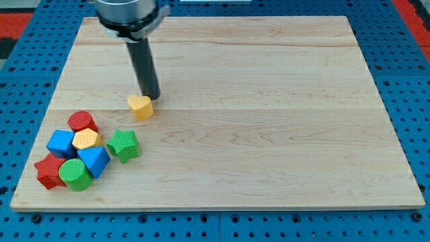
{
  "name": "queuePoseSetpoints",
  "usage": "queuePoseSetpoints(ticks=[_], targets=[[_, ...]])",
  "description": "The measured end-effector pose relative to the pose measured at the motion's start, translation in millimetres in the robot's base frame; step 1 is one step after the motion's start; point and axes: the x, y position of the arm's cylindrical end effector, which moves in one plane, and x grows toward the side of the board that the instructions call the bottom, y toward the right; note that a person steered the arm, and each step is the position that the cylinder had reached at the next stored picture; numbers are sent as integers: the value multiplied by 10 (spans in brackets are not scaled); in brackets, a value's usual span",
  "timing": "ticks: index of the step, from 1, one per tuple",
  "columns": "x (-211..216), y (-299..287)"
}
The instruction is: Slide the yellow heart closer to the group of blocks
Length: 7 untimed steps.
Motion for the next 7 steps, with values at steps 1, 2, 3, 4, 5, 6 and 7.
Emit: queuePoseSetpoints(ticks=[1,2,3,4,5,6,7], targets=[[89,92],[191,-14],[191,-65],[191,-121],[191,-266],[123,-285],[-43,-285]])
